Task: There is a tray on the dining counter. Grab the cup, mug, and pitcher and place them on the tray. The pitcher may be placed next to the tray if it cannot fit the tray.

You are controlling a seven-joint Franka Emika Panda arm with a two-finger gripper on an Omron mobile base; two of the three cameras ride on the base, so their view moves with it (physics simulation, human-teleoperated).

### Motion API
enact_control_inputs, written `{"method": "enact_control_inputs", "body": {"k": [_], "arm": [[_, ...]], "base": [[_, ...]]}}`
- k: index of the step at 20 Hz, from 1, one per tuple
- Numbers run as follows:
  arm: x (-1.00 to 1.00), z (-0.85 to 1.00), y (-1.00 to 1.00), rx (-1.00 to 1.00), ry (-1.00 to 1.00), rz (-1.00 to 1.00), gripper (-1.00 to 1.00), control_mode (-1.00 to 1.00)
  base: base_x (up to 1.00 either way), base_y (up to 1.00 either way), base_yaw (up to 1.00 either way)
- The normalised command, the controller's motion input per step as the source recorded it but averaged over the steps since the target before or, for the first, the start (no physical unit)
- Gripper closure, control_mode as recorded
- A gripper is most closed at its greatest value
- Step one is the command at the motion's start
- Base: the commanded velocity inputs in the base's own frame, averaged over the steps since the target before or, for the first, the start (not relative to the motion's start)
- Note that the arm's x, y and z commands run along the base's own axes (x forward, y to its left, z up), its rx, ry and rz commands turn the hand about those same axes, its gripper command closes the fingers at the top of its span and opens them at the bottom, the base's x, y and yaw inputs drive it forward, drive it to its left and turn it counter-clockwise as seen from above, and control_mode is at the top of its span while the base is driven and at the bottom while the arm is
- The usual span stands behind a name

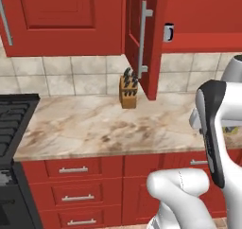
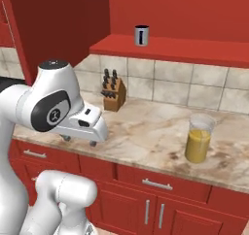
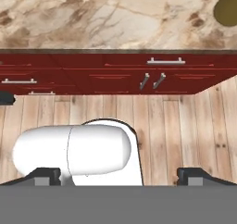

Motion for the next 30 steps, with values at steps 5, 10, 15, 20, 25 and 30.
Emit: {"method": "enact_control_inputs", "body": {"k": [5,10,15,20,25,30], "arm": [[0.0,0.0,0.0,0.0,0.0,0.0,-1.0,1.0],[0.0,0.0,0.0,0.0,0.0,0.0,-1.0,1.0],[0.0,0.0,0.0,0.0,0.0,0.0,-1.0,1.0],[0.0,0.0,0.0,0.0,0.0,0.0,-1.0,1.0],[0.0,0.0,0.0,0.0,0.0,0.0,-1.0,1.0],[0.0,0.0,0.0,0.0,0.0,0.0,-1.0,1.0]], "base": [[0.18,-0.71,-0.24],[0.2,-0.31,-0.34],[0.31,-0.05,-0.17],[0.79,0.0,0.0],[0.67,0.0,0.0],[0.24,0.0,0.0]]}}
